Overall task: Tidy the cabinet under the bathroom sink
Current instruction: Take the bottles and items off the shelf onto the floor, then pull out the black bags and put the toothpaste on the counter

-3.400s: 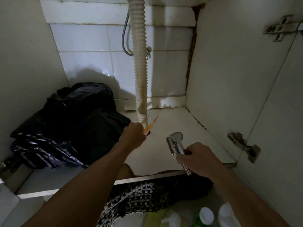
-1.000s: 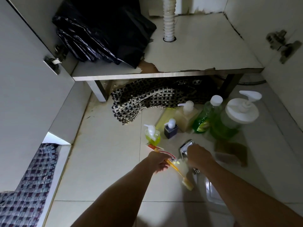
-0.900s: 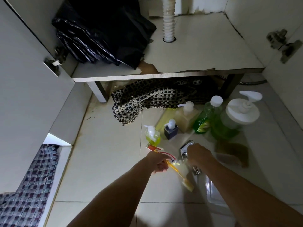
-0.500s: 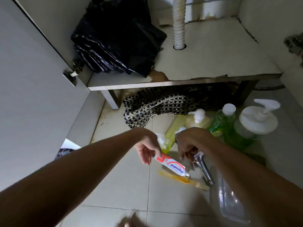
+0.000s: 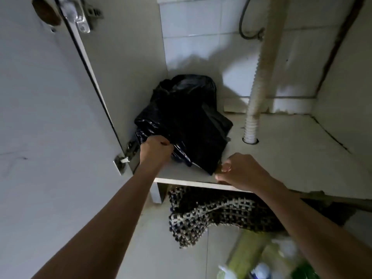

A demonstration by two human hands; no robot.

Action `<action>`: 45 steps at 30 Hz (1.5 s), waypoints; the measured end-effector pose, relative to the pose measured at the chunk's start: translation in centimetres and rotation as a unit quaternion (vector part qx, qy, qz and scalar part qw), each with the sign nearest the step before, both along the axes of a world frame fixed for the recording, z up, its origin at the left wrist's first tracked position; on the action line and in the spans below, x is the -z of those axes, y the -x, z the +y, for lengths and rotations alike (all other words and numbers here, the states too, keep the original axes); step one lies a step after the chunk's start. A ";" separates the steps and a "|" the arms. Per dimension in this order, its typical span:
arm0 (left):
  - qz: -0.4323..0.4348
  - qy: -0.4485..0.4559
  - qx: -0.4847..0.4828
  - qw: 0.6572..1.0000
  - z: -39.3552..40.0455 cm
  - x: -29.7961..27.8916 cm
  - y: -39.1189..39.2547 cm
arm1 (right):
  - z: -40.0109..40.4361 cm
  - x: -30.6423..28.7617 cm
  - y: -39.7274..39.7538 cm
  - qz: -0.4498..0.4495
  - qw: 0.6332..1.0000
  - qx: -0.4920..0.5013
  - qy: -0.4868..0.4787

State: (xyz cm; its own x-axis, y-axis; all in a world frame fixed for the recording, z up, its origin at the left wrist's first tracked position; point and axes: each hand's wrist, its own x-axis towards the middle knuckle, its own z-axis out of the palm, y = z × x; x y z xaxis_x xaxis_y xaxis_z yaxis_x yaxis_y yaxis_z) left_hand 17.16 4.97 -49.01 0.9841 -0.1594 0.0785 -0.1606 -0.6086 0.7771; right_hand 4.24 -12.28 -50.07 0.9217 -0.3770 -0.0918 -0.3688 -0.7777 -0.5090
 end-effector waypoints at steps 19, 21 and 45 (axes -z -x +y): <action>0.193 0.470 0.066 0.859 -1.0 6.7 -7.2 | 0.6 -4.9 -27.5 -0.017 0.868 -0.190 0.458; 0.189 0.500 0.065 0.843 -1.7 7.1 -7.5 | 0.9 -3.0 -27.2 -0.079 0.883 -0.190 0.423; 0.210 0.570 -0.066 0.791 -1.9 7.7 -8.7 | 1.4 1.1 -26.6 -0.032 0.969 0.124 -0.212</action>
State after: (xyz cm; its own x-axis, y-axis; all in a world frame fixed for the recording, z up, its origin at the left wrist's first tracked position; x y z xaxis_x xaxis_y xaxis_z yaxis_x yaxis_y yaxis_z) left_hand 25.84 3.12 -56.72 0.9637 -0.1136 -0.2418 0.2643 0.5372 0.8010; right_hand 30.86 -10.84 -51.16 0.8164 -0.5285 -0.2328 -0.4751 -0.3855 -0.7910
